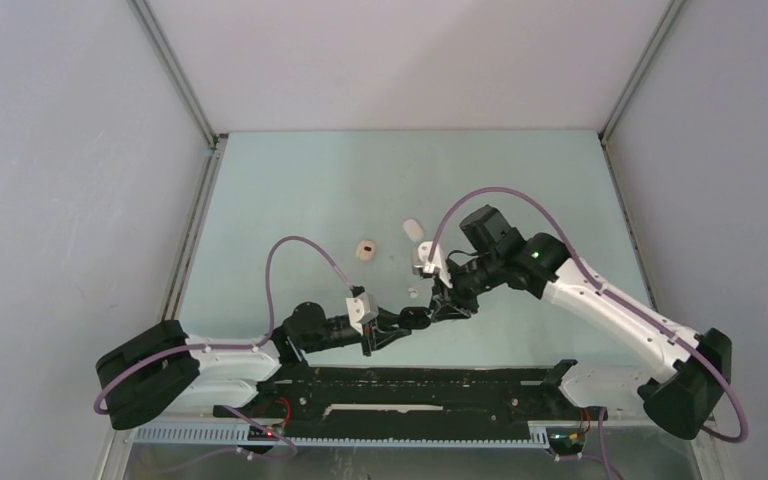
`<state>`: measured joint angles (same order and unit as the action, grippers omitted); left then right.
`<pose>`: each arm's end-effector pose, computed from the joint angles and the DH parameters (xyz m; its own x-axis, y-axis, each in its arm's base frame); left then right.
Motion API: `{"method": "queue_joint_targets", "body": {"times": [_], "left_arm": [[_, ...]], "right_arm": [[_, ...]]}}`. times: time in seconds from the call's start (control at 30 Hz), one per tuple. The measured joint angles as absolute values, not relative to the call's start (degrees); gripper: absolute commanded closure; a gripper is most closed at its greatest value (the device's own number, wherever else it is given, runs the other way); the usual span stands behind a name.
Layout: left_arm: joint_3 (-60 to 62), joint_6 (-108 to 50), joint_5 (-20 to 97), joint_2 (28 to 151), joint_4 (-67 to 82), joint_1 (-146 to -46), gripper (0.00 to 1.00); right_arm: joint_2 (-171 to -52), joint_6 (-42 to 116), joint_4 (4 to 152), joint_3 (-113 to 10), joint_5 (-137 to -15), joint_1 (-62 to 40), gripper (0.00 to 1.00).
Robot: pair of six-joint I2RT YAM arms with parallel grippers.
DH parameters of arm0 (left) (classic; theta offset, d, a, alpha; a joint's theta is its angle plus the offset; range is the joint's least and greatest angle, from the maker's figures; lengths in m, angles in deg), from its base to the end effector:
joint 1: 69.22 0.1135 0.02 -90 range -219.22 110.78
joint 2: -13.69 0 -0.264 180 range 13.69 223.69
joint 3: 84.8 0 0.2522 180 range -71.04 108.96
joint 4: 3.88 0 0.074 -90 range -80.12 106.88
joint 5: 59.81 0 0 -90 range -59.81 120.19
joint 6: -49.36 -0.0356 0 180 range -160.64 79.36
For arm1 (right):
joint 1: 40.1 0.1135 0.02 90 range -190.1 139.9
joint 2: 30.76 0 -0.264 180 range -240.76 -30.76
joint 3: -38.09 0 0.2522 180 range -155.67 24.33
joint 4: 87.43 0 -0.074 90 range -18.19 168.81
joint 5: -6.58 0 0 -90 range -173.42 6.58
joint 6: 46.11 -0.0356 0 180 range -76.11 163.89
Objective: Insert the wireless bluetooth earbuds into the charging case
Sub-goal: Place the earbud in the charging case, then close the charging case.
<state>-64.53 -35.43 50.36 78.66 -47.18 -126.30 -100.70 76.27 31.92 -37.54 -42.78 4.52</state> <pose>0.0956 -0.1703 0.1727 -0.1018 0.0004 -0.9948 0.9701 0.2217 -0.0992 0.1534 0.1840 0.3038 -0.0642 -0.6343 -0.7705 -0.9870 -0.0737 0.1429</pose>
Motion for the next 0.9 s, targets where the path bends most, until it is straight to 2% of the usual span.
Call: {"method": "queue_joint_targets", "body": {"times": [0.07, 0.13, 0.2, 0.47, 0.73, 0.9], "left_arm": [[-64.5, -35.1, 50.4, 79.0, -47.4, -126.3, 1.00], [-64.5, -35.1, 50.4, 79.2, -47.5, -126.3, 1.00], [-64.5, -35.1, 50.4, 79.3, -47.5, -126.3, 1.00], [-64.5, -35.1, 50.6, 79.3, -47.5, -126.2, 1.00], [-64.5, -35.1, 50.6, 79.3, -47.8, -126.2, 1.00], [-64.5, -35.0, 50.8, 79.3, -47.9, -126.2, 1.00]], "right_arm": [[-99.2, 76.5, 30.7, -37.7, -40.7, 3.0, 0.60], [-98.1, 77.0, 29.7, -37.8, -38.5, 0.8, 0.39], [-97.6, 77.5, 29.3, -37.8, -37.2, -1.1, 0.28], [-98.3, 78.4, 33.5, -31.0, -34.9, -5.3, 0.25], [-103.4, 78.9, 36.8, -29.7, -34.0, -1.9, 0.25], [-105.6, 79.3, 37.8, -29.7, -34.1, 1.3, 0.19]]}}
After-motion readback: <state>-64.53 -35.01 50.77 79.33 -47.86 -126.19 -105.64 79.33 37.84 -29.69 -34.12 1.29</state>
